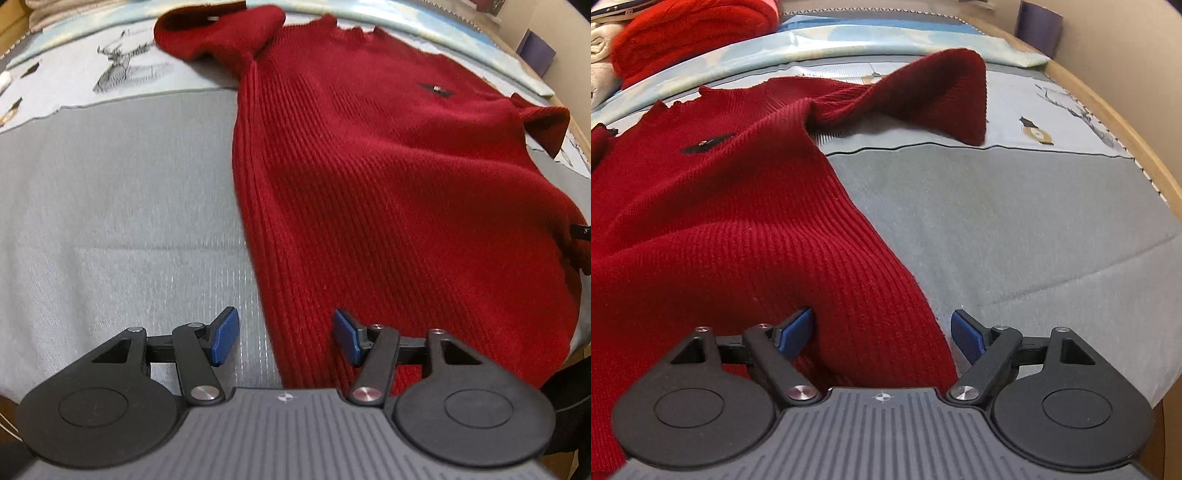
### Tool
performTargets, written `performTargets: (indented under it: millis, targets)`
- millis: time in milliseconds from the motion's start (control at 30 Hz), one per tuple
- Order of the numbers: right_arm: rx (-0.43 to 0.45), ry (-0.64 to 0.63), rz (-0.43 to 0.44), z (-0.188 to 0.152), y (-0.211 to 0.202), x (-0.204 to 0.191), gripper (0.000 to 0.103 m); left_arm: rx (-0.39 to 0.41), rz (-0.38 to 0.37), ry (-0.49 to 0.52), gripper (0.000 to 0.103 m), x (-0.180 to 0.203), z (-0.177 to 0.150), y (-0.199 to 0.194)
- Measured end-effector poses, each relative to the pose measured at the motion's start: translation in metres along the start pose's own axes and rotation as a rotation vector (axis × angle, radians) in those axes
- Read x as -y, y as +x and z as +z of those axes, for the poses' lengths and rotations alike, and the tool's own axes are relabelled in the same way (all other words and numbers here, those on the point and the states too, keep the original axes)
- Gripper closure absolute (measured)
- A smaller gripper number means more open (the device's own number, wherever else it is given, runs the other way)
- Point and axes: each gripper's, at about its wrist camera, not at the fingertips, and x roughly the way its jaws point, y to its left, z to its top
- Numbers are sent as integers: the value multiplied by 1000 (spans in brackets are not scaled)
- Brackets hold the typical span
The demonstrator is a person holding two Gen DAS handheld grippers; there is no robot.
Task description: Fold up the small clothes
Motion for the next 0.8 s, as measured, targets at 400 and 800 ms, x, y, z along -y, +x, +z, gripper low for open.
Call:
performTargets:
  millis: [400,800]
  targets:
    - [-64,-5,133,-8,-3,5,77,18,-19,7,92,-7,-1,-5]
    - [-162,47,350,-25,-14,29,79,20,-11,-92,91,-36,4,-16]
